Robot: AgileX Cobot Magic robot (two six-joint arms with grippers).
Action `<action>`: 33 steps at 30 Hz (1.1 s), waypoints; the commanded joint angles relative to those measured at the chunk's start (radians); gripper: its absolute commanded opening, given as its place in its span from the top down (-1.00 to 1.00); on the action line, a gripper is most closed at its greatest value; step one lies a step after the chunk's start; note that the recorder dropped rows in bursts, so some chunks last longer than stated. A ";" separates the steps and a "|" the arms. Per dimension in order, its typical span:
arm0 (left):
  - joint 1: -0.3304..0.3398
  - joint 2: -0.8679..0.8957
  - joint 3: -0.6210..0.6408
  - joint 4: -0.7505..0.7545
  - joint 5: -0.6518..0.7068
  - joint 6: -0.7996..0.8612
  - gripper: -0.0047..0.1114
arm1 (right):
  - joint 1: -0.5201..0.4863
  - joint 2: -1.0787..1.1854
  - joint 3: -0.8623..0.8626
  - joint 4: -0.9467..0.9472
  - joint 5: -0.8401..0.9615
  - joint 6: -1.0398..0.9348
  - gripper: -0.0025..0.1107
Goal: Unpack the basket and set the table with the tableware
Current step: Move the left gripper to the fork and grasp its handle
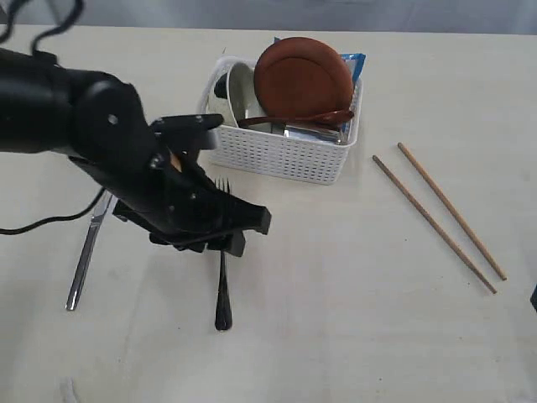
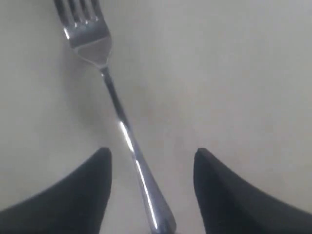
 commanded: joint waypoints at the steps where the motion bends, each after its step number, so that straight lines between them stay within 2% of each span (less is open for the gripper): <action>1: -0.022 0.099 -0.065 0.122 -0.031 -0.117 0.06 | -0.008 -0.006 0.003 -0.006 -0.003 -0.001 0.96; 5: -0.022 0.143 -0.096 0.177 -0.029 -0.175 0.06 | -0.008 -0.006 0.003 -0.006 -0.003 -0.001 0.96; 12: -0.022 0.185 -0.098 0.216 -0.035 -0.193 0.19 | -0.008 -0.006 0.003 -0.006 -0.003 -0.001 0.96; 16: -0.022 0.192 -0.098 0.222 -0.037 -0.193 0.51 | -0.008 -0.006 0.003 -0.006 -0.003 -0.001 0.96; 20: -0.022 0.192 -0.098 0.222 -0.028 -0.185 0.92 | -0.008 -0.006 0.003 -0.006 -0.003 -0.001 0.96; 26: -0.022 0.190 -0.098 0.238 -0.004 -0.225 0.92 | -0.008 -0.006 0.003 -0.006 -0.003 -0.001 0.96; 33: -0.022 0.103 -0.098 0.514 0.128 -0.495 0.92 | -0.008 -0.006 0.003 -0.006 -0.003 -0.001 0.96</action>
